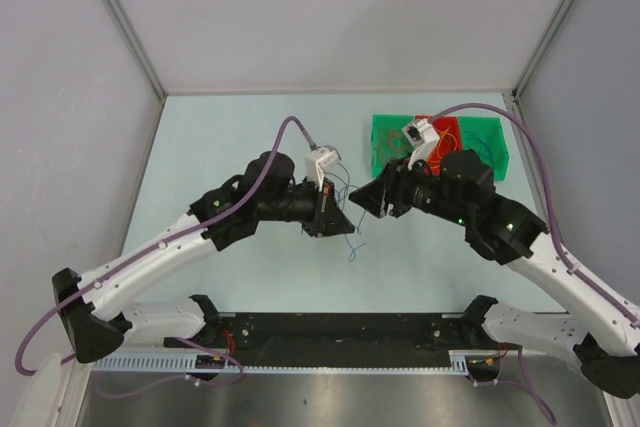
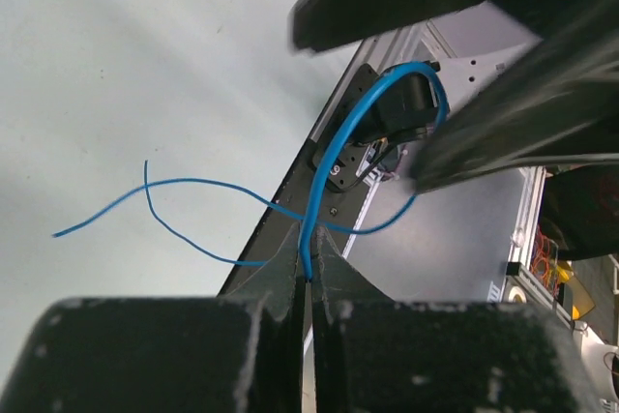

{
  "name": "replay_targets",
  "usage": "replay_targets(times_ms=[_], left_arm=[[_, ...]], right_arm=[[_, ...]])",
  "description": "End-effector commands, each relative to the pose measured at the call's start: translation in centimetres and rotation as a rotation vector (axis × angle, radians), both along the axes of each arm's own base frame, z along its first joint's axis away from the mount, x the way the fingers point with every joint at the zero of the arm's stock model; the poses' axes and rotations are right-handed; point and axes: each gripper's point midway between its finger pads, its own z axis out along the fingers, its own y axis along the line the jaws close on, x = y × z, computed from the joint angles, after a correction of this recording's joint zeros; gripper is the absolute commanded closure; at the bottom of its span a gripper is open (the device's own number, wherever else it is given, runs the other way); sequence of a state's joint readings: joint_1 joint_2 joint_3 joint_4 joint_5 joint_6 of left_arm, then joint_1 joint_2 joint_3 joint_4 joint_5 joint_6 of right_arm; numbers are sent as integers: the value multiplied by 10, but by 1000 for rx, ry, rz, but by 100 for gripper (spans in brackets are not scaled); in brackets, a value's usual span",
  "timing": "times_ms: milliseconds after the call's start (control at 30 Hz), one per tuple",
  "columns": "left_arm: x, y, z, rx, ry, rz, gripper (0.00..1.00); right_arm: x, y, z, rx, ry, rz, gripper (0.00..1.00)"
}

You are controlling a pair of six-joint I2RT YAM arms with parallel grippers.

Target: Untangle the cables

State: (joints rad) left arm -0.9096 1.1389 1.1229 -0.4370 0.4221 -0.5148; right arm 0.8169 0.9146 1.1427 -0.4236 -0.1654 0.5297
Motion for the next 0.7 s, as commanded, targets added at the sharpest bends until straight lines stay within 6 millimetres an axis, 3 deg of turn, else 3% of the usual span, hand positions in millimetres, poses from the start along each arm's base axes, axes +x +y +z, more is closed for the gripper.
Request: replay_targets(times_ms=[0,33,133,167,267,300,333,367,467,567,667], left_arm=[[-3,-1,26,-50,-50,-18,100],[-3,-1,26,-50,-51,-15,100],[-2,-1,24,-46,-48,-14,100],[-3,-1,22,-42,-46,-15,100],[0,0,21,-38,-53,-3,100],[1,1,19,-29,-54,5,97],[2,2,17,-21,-56,12,88],[5,6,14,1,-60,36,57],[9,17,6,61,-80,74,17],[21,41,-4,147,-136,176,0],[28,65,-14,223,-187,239,0]], right_arm=[[-2,8,-8,-31,7,24,47],[-3,10,-8,-32,4,29,49],[-2,12,-6,-25,-3,26,68],[0,12,-5,-23,-7,19,79],[1,9,-2,-14,-12,1,100],[1,9,-1,-12,-13,-4,100],[2,9,0,-7,-18,-7,100],[3,7,3,-2,-26,-21,100],[11,-2,7,4,-41,-74,100],[20,-12,9,8,-37,-123,100],[39,-27,10,7,-24,-184,100]])
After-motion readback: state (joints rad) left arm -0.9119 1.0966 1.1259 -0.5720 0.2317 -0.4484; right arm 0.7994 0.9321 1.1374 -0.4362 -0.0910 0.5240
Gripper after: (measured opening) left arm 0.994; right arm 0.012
